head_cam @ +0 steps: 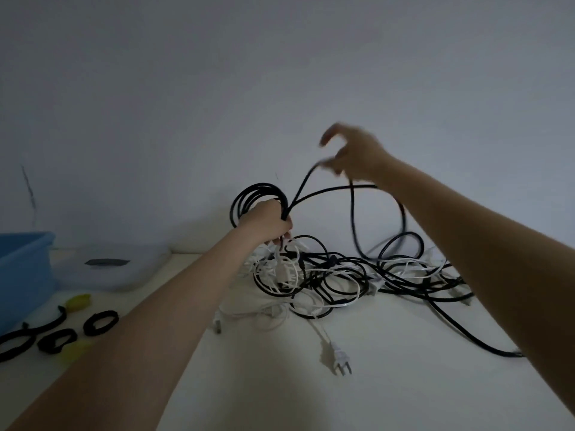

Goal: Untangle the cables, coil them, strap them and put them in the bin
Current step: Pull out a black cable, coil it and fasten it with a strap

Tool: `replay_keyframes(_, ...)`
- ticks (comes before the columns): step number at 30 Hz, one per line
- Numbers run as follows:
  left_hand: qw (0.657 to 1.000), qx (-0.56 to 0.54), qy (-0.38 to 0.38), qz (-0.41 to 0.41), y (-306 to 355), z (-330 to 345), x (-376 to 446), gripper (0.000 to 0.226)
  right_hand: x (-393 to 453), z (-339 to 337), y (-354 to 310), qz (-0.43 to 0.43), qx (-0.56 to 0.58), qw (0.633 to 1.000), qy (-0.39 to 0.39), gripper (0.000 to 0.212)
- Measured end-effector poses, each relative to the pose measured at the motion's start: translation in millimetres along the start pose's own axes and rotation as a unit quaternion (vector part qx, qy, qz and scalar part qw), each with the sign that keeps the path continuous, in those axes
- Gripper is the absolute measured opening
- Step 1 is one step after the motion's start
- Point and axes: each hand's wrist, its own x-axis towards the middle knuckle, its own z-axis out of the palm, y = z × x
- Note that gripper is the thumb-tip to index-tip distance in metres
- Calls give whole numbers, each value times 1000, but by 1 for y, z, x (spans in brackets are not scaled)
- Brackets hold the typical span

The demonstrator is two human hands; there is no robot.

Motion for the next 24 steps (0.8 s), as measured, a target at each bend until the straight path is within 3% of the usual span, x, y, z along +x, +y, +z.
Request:
replay_keyframes(2, 998, 48, 33, -29, -6, 0, 1, 27, 14, -24, 1, 26, 18, 980, 197, 18)
replay_keyframes(4, 992, 104, 62, -45, -14, -5, 0, 27, 19, -55, 2, 81, 6, 925, 372, 9)
replay_keyframes(5, 989, 123, 68, -56, -19, -8, -1, 28, 18, -70, 2, 98, 23, 896, 432, 17)
replay_keyframes(7, 990, 95, 58, -87, -32, -13, 0, 28, 22, -88, 7, 105, 98, 870, 471, 23)
replay_keyframes(9, 993, 7, 56, -107, -37, -19, 2, 27, 26, -83, 17, 136, 58, 899, 413, 11)
replay_keyframes(11, 990, -68, 62, -105, -30, -24, 4, 27, 29, -61, 27, 199, -32, 950, 239, 10)
replay_keyframes(13, 992, -86, 51, -81, -15, -30, 3, 24, 20, -38, 25, 267, -75, 960, 41, 14)
replay_keyframes(15, 995, -83, 26, -42, 0, -36, 0, 22, 10, -16, 13, 254, -81, 961, -69, 25)
replay_keyframes(18, 997, -74, -1, 32, 20, -40, -5, 20, 3, 5, -5, 127, 17, 974, -188, 60)
replay_keyframes(20, 996, -50, -9, 70, 33, -41, -8, 26, -1, 15, -14, 78, 18, 958, -275, 67)
replay_keyframes(22, 995, -27, -2, 92, 46, -44, -12, 30, -4, 23, -14, 80, -26, 948, -306, 44)
replay_keyframes(24, 994, -30, 1, 105, 51, -46, -13, 25, -4, 26, -8, 84, -63, 964, -245, 10)
